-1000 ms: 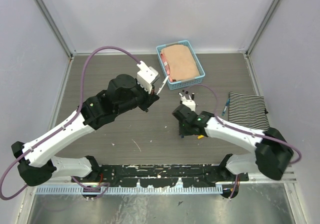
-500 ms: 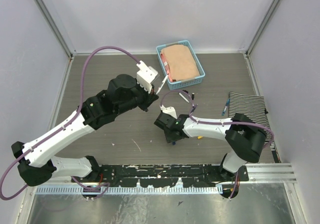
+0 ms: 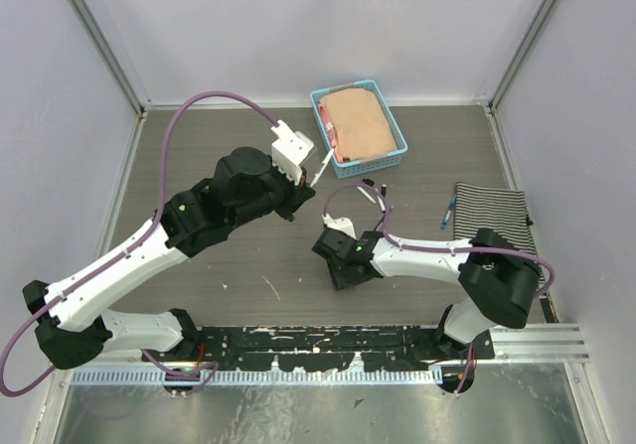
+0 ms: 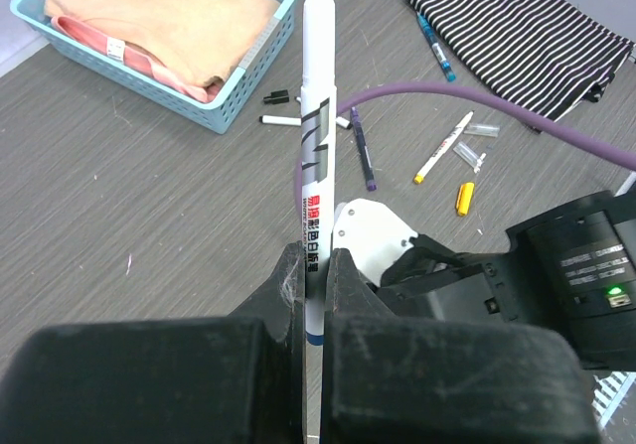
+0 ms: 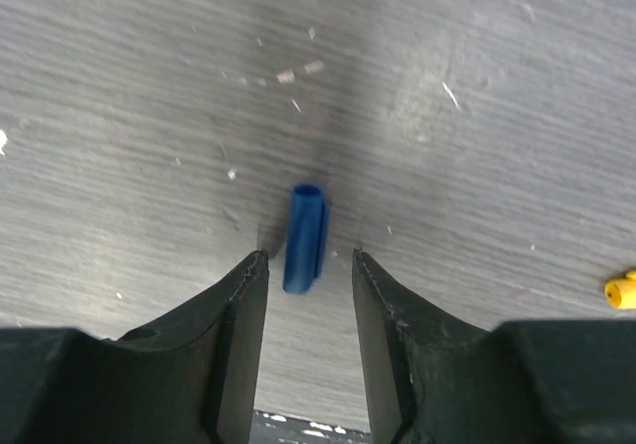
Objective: Insert the pens into the pen caps
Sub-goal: Adjust the pen cap at the center of the board.
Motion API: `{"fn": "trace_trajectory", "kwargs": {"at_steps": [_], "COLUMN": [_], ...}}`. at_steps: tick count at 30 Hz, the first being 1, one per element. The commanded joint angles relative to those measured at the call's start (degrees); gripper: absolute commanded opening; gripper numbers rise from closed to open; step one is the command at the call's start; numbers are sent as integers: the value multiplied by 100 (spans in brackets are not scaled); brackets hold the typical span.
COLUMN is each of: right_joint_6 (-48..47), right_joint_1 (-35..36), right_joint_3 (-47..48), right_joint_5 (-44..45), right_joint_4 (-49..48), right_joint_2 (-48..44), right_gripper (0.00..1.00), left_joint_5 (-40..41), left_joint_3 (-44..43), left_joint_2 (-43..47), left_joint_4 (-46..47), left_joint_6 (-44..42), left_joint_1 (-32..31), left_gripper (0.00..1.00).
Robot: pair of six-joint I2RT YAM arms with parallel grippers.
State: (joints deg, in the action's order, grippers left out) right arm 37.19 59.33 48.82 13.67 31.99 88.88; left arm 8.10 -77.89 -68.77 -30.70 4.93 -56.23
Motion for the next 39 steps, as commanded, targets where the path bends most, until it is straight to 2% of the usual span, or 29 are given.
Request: {"fn": "trace_trajectory", "kwargs": {"at_steps": [1,12,19,25,28,33,36,39], "right_joint_6": [103,25,-492,-711,-842,-1312,-1893,-2575], "right_joint_1": [41,35,29,-96,-195,-286,-286,-254], "right_joint_3": [-262,-258,13,7,-53,-43,79,234], "right_joint_5": [-228,-350,-301,-473,-609,-586,-748,-1313], "right_joint_4": [158,-212,-374,-354,-360,-292,-276,-327], "right_joint_2": [-521,-582,-34,60,67,131,109,95], "right_gripper": [45,43,41,38,33,18,15,15], "left_joint_5": [28,-43,-31,-10,-10,33,190,319], "left_joint_3": [0,-20,-15,-6,-7,-13,-16,22], "left_joint_2": [70,39,46,48,48,76,143,290], "left_joint_4": [167,138,149,152,149,150,143,183], "left_joint_6": [-36,-19,-27,-27,-27,-48,-124,-159], "left_joint_1": [21,17,15,16,16,23,27,115], "left_gripper": [0,0,0,0,0,0,0,0]}}
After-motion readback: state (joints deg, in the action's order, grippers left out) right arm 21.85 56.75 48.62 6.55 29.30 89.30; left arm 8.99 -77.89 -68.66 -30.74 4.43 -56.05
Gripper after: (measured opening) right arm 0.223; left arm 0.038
